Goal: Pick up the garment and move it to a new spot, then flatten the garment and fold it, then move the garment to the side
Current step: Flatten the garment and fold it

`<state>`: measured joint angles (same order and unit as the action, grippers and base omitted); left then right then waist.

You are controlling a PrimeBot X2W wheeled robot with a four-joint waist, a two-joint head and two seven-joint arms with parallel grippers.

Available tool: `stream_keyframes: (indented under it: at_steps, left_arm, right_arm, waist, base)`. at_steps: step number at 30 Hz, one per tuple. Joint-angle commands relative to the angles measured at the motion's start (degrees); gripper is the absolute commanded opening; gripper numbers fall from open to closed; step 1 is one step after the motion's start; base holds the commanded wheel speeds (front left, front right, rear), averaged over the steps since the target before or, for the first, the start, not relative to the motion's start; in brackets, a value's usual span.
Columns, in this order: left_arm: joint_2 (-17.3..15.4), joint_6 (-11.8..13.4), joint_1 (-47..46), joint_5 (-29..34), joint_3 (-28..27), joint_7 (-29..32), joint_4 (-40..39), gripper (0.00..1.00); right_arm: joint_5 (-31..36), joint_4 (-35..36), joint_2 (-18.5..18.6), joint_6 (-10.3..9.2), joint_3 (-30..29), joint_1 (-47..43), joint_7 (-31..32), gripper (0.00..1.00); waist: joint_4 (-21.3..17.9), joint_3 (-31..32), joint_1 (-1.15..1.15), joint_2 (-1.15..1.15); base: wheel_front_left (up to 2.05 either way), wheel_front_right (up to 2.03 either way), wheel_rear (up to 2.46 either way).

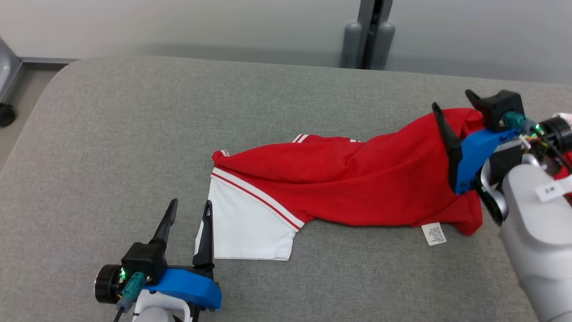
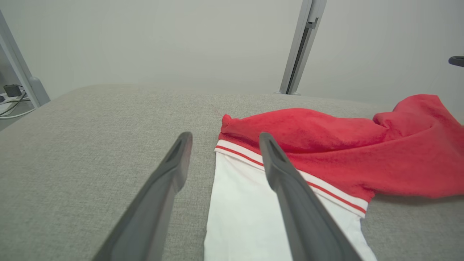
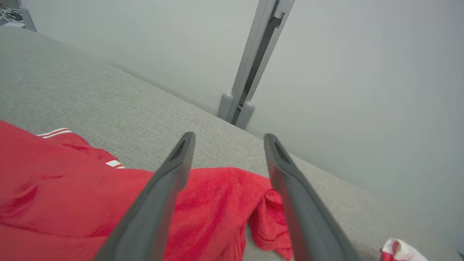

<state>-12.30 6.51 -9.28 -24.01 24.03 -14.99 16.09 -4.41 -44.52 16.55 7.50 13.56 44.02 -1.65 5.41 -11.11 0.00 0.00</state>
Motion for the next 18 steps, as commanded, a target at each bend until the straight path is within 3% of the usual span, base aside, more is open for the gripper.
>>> stream_keyframes:
  at_steps: [1, 8, 18]
  left_arm:
    - [-0.24, 0.05, 0.55, 0.27, -0.49, -0.27, -0.22, 1.0]
    - [-0.55, 0.47, 2.75, 0.23, -1.72, -0.27, -0.9, 1.0]
    - [-0.74, 0.23, 3.74, 0.28, -2.27, -0.27, -1.44, 1.0]
  right_arm:
    - [-0.36, 0.85, -0.65, -0.02, -0.48, -2.42, -1.18, 1.0]
    - [-1.87, 12.37, -4.24, -0.02, -5.63, -18.79, -3.62, 1.0]
    - [0.51, 28.94, -9.05, -0.02, -6.57, -38.46, 4.85, 1.0]
  waist:
    - [-1.28, 1.19, 0.0, 0.0]
    - [-4.68, 3.3, 0.0, 0.0]
    - [-5.67, 3.54, 0.0, 0.0]
  base:
    - [0.0, 0.0, 0.0]
    - [0.0, 0.0, 0.0]
    - [0.0, 0.0, 0.0]
